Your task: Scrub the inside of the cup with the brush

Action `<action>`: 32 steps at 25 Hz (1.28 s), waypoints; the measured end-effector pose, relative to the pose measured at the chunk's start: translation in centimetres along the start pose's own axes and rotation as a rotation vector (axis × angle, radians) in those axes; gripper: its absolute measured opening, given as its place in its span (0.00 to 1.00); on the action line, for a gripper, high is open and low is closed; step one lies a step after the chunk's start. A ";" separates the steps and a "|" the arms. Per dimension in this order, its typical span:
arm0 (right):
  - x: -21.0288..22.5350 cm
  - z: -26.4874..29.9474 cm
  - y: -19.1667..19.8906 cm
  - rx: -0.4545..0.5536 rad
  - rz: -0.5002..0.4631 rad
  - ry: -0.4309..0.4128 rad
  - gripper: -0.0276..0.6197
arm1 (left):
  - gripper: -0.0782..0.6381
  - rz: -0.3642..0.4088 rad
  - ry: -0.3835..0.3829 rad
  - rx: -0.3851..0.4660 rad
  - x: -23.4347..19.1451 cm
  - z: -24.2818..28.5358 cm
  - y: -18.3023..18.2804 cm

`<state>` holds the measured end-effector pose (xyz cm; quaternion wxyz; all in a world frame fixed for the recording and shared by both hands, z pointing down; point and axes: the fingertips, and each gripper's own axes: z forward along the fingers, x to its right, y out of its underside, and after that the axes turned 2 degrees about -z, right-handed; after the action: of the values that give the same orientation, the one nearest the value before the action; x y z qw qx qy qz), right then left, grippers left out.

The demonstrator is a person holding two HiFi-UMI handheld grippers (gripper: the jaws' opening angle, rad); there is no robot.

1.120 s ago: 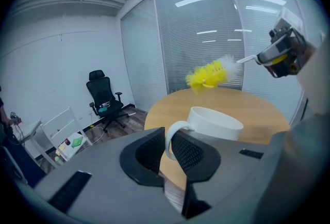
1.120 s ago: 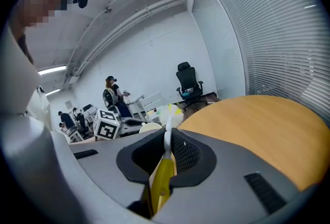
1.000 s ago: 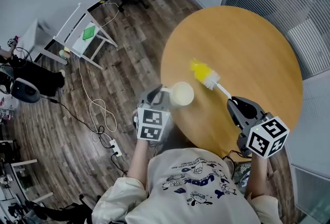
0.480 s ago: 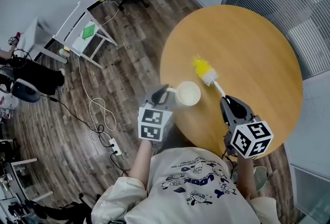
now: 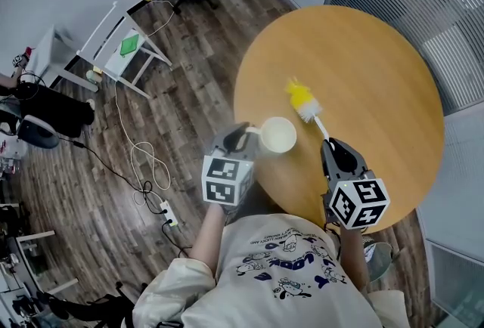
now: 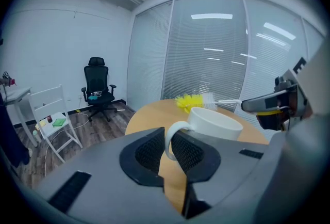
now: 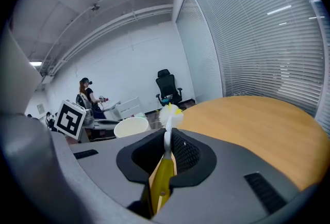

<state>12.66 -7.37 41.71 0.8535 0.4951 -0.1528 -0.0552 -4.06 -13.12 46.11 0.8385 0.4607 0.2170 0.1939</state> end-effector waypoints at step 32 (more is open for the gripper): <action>0.1 0.5 0.8 -0.011 0.048 0.020 0.12 | 0.16 0.004 0.008 0.008 0.7 -0.3 -0.6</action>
<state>12.53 -7.35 42.66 0.8588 0.4870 -0.1560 -0.0305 -3.59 -12.84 45.26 0.8355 0.4635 0.2201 0.1968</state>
